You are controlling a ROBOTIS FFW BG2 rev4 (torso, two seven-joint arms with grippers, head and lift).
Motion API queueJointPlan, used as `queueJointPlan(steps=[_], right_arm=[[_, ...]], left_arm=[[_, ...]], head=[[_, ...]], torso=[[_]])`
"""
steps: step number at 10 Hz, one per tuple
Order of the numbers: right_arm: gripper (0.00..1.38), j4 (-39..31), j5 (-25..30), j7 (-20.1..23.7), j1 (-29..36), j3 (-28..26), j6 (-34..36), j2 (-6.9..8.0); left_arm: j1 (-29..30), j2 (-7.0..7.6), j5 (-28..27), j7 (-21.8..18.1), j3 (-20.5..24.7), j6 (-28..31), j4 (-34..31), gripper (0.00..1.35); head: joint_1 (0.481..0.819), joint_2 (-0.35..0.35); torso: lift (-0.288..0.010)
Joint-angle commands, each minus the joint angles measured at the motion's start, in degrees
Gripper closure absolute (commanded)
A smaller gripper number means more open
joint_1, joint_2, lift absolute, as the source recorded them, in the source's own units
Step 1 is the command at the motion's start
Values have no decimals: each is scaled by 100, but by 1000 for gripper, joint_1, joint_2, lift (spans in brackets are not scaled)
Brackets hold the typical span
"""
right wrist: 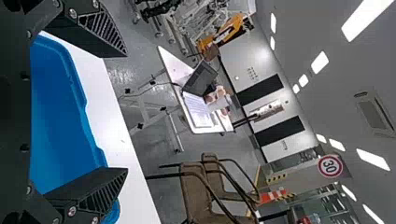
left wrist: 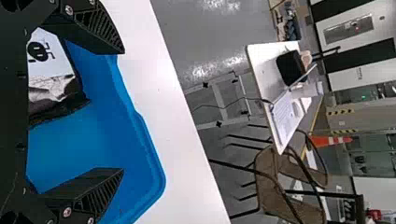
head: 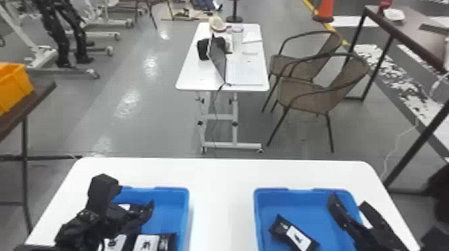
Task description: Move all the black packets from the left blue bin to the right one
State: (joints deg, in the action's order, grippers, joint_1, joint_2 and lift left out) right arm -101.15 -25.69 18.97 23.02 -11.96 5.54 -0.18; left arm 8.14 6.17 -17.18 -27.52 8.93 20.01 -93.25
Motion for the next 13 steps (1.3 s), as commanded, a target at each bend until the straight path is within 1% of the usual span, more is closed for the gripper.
queueJointPlan(steps=[1,2,3,5,6,8,9,10,11,12,13], right_arm=[[148,16,-32,37,-16,1,96,23],[147,16,-41,72,-16,1,149,23],[148,25,-50,89,-16,1,193,23],[148,87,-85,186,-78,1,263,23],[148,113,-103,239,-104,1,263,23],[148,166,-155,274,-122,1,272,23],[148,183,-164,318,-131,1,272,23],[148,210,-164,353,-148,1,272,23],[148,254,-208,415,-175,1,272,23],[148,271,-208,450,-183,1,281,23],[148,280,-208,459,-192,1,299,23]], left_arm=[[-76,-28,-31,1,109,-14,351,142],[-84,-20,-181,1,153,302,387,144],[-111,-20,-462,1,197,399,422,144],[-243,16,-805,1,355,627,554,144],[-348,60,-884,1,434,706,721,144],[-612,209,-805,-8,417,865,1318,144],[-788,270,-612,-52,434,733,1723,144],[-963,332,-612,-87,338,698,2030,144],[-1095,358,-699,-96,259,539,2232,144],[-1253,376,-568,-184,285,126,2584,144],[-1324,411,-506,-237,215,74,2654,144]], head=[[695,23],[695,34],[695,42],[695,80],[695,106],[695,138],[695,152],[695,156],[695,157],[695,155],[695,145]], torso=[[0],[0],[0],[0],[0],[0],[0],[0],[0],[0],[0]])
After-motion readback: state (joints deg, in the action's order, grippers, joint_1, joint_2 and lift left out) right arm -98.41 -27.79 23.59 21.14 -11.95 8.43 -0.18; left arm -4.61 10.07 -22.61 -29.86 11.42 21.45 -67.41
